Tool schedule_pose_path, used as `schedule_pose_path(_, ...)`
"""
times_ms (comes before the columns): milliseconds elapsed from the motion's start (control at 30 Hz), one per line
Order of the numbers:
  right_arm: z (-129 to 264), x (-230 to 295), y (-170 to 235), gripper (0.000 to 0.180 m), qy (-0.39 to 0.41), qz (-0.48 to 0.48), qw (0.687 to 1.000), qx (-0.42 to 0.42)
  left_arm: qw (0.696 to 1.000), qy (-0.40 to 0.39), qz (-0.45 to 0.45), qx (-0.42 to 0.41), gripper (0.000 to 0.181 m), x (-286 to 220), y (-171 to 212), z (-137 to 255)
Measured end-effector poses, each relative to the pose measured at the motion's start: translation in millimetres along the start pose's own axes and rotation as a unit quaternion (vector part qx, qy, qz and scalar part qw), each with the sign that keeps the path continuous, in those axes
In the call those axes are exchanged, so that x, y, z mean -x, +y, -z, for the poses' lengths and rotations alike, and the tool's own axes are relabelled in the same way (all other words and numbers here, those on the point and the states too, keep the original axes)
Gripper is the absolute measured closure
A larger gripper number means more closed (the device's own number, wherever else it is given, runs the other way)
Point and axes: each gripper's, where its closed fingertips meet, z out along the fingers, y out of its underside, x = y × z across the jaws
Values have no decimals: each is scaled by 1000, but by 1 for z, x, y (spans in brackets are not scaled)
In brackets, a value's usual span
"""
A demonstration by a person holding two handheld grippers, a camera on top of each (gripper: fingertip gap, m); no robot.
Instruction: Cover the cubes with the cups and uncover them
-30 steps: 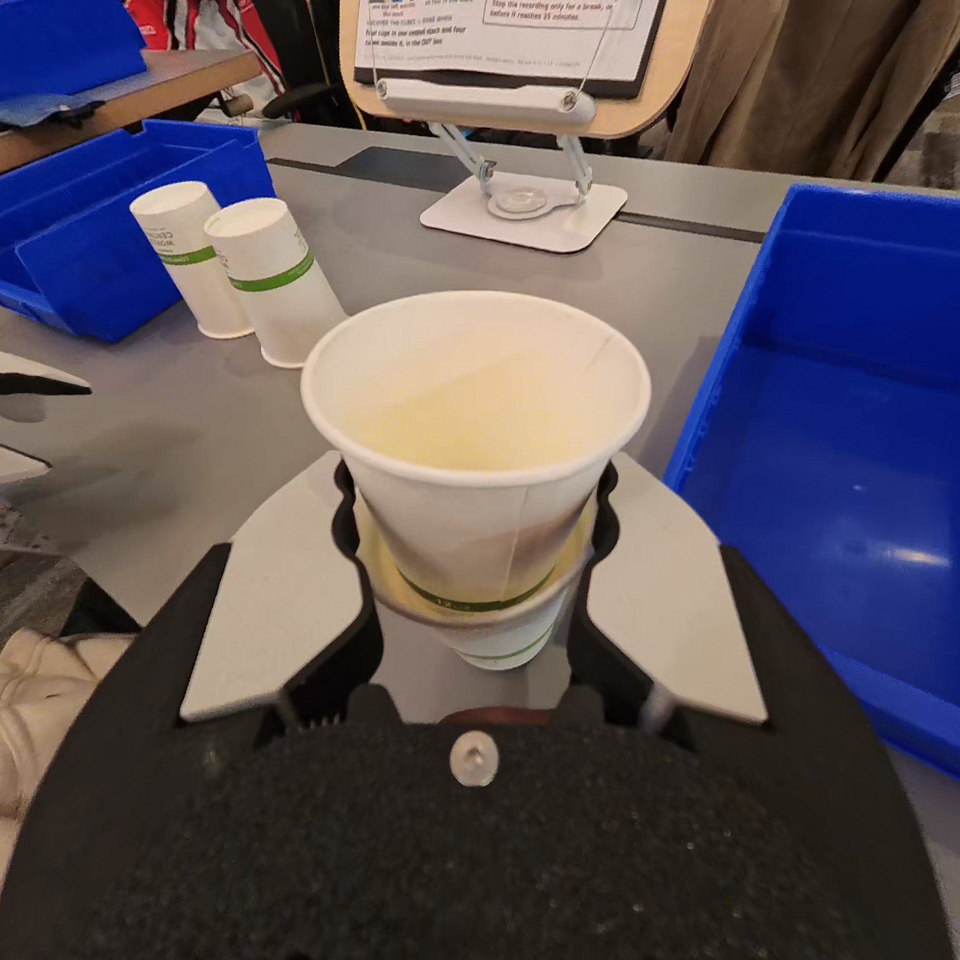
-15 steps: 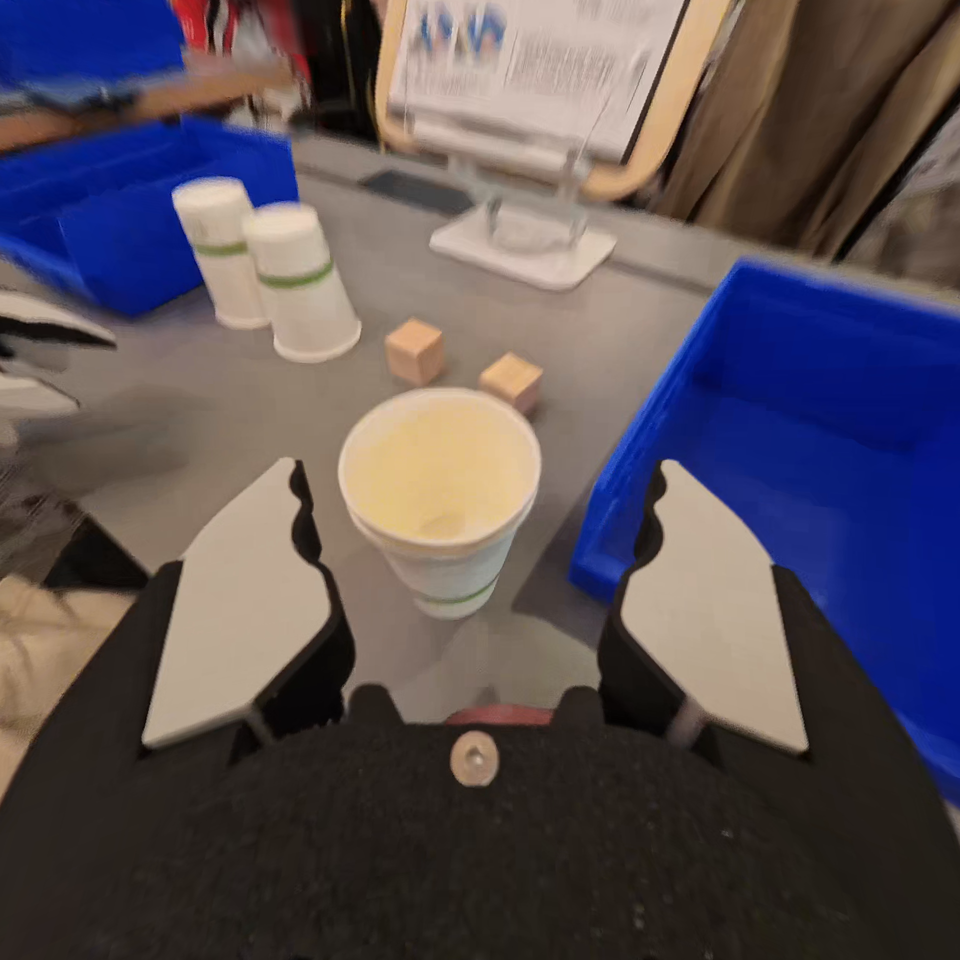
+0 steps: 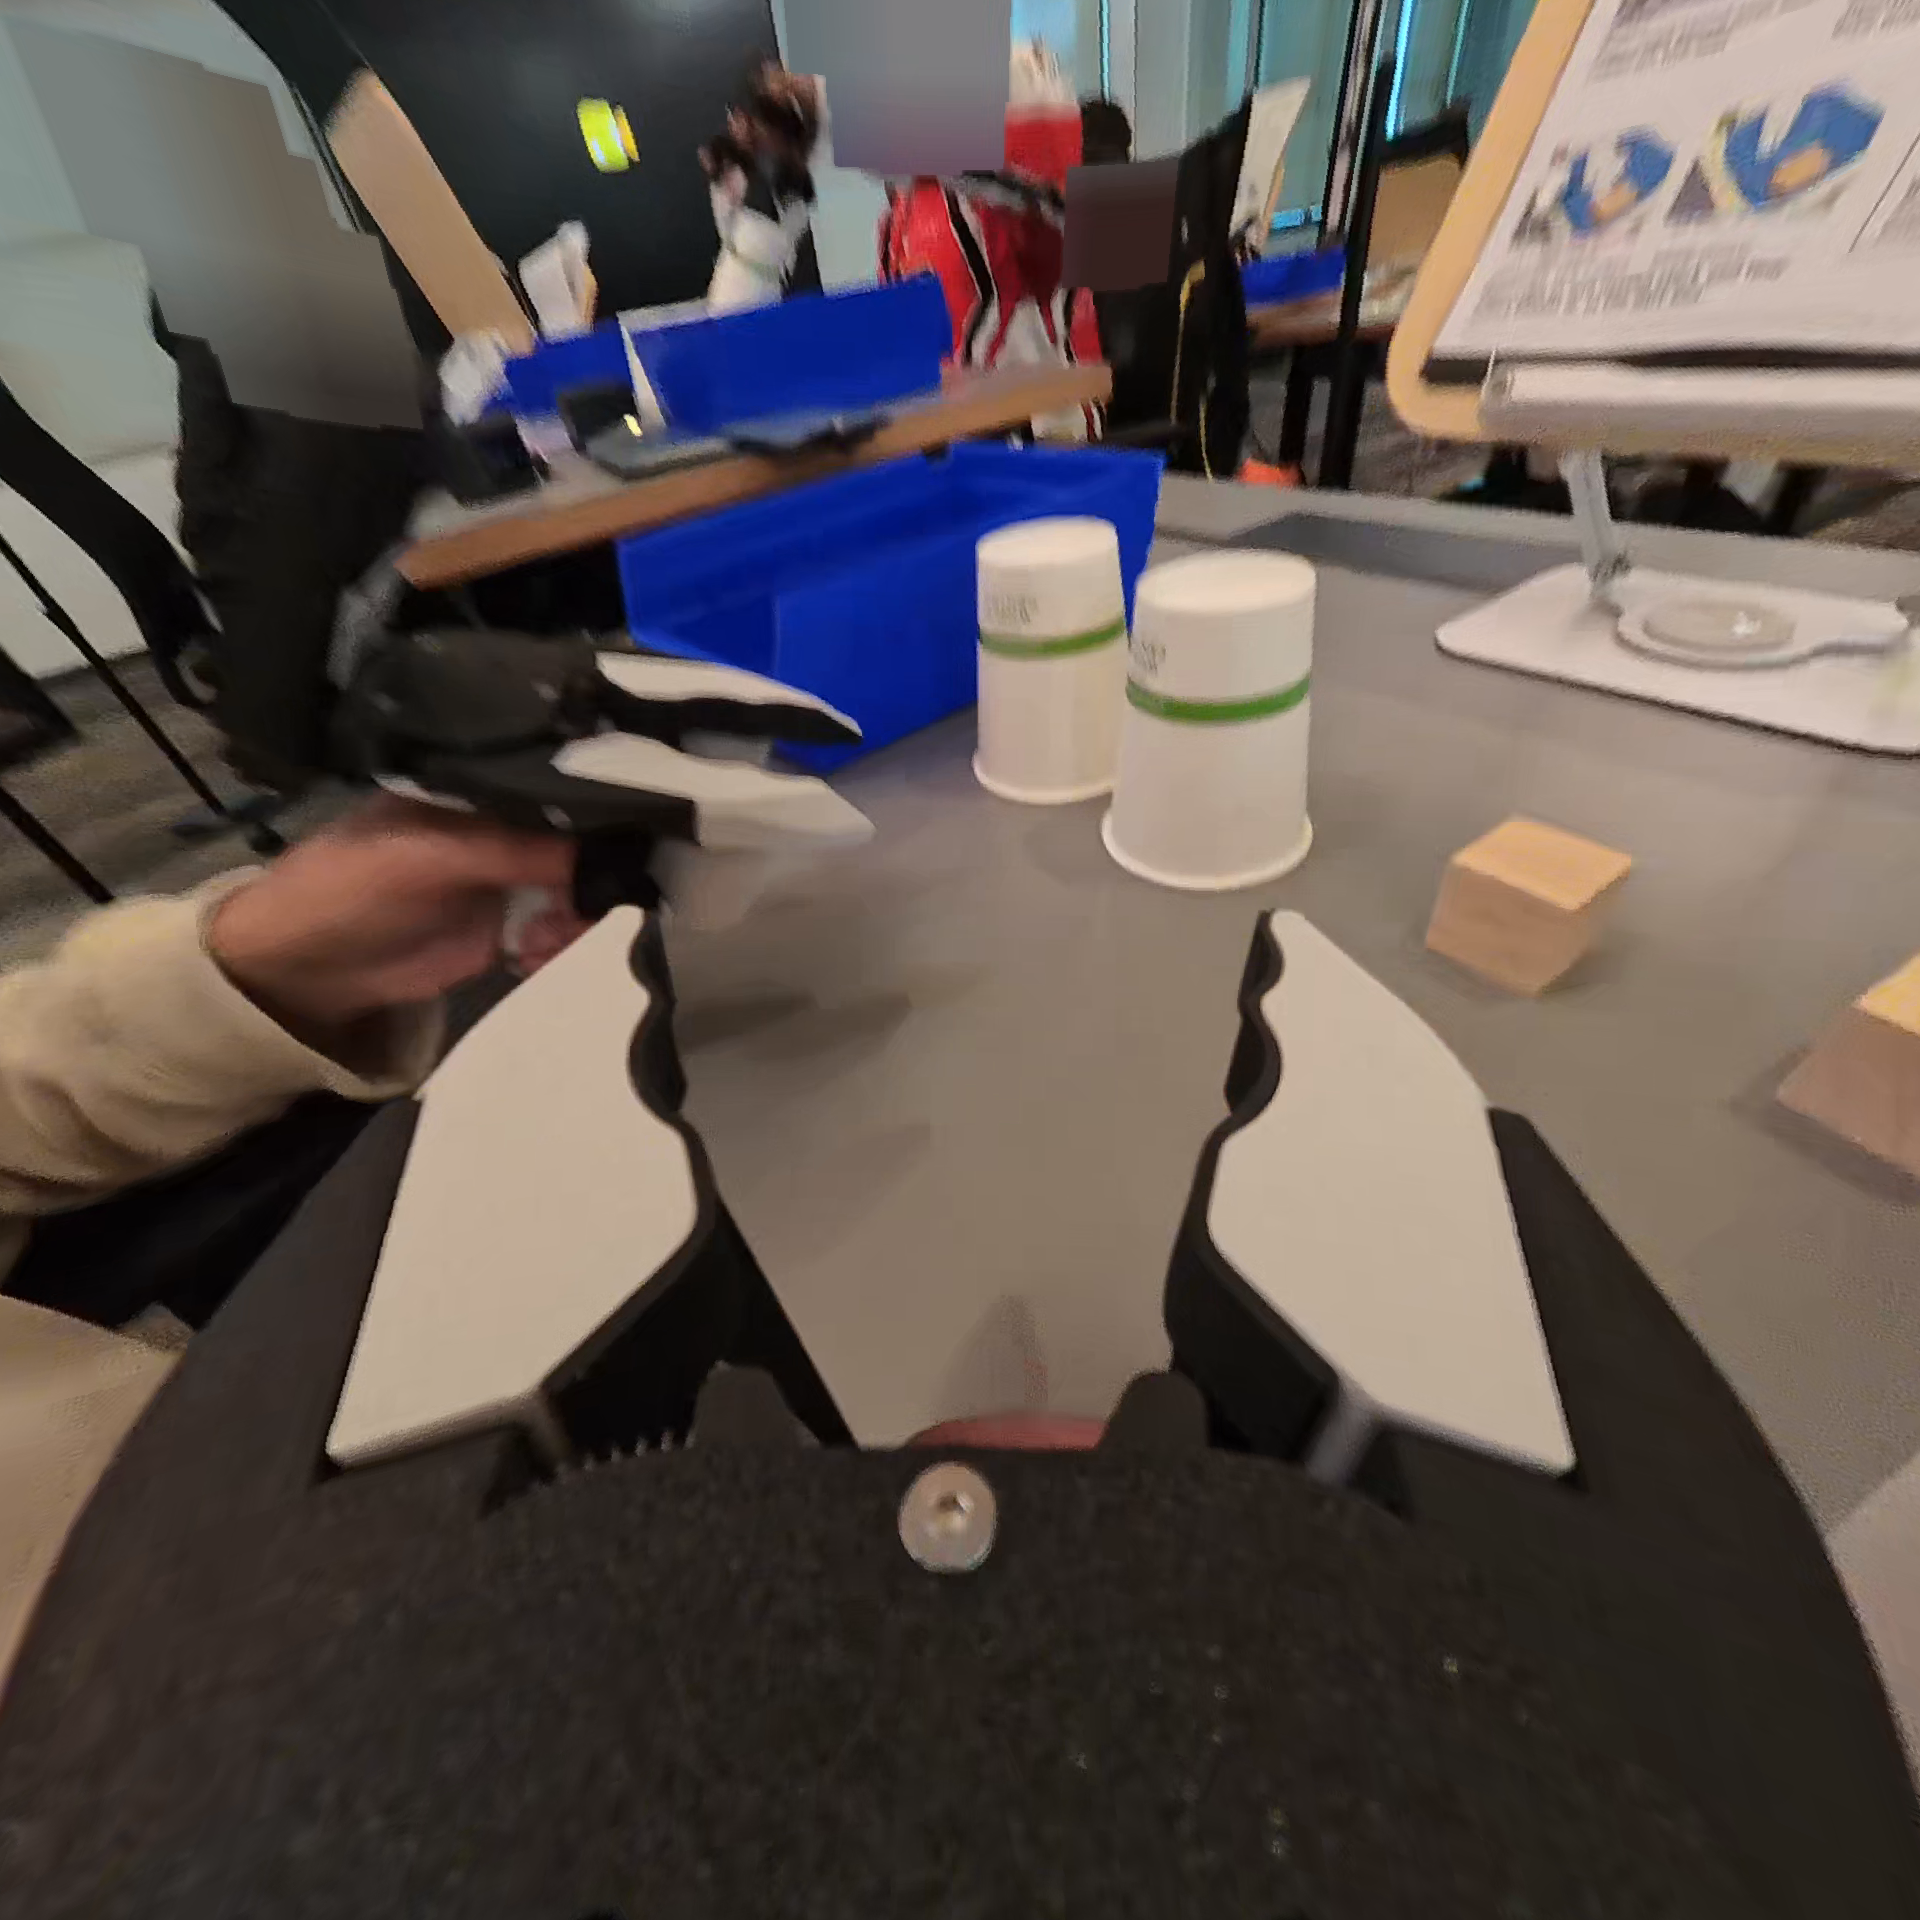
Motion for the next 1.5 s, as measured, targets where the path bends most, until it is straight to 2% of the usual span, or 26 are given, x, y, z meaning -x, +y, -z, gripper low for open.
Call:
schedule_pose_path(100, -3, -10, 14, 77, 15, 9, 1000, 23, 1000, 24, 14, -7, 120, -10, -3, 0)
schedule_pose_path(500, -1, -12, 14, 81, 9, 3, 1000, 28, 1000, 14, 12, 18, 119, -15, -7, -25)
schedule_pose_path(700, 2, -9, 12, 82, 4, 4, 1000, 28, 998, -34, 14, 59, 113, 6, -20, -71)
schedule_pose_path(833, 6, -11, 9, 83, 5, 5, 1000, 24, 994, -91, 3, 53, 98, 28, -44, -102)
schedule_pose_path(900, 8, -11, 8, 84, 2, 3, 1000, 23, 990, -119, -7, 73, 90, 40, -45, -117)
schedule_pose_path(1000, 9, -11, 10, 84, 1, 3, 1000, 28, 988, -119, 0, 101, 86, 47, -36, -137)
schedule_pose_path(1067, 9, -11, 11, 84, 0, 4, 999, 33, 988, -124, 0, 96, 88, 50, -37, -147)
schedule_pose_path(1133, 8, -12, 13, 85, -1, 1, 999, 37, 987, -133, -7, 92, 99, 55, -39, -152)
schedule_pose_path(1333, 8, -14, 14, 86, -3, -3, 999, 39, 992, -100, -28, 75, 101, 50, -55, -150)
schedule_pose_path(1433, 9, -14, 12, 87, -5, -7, 999, 34, 997, -62, -37, 17, 100, 44, -89, -123)
schedule_pose_path(1500, 10, -13, 11, 87, -11, -14, 999, 28, 999, 6, -16, -41, 100, 36, -116, -98)
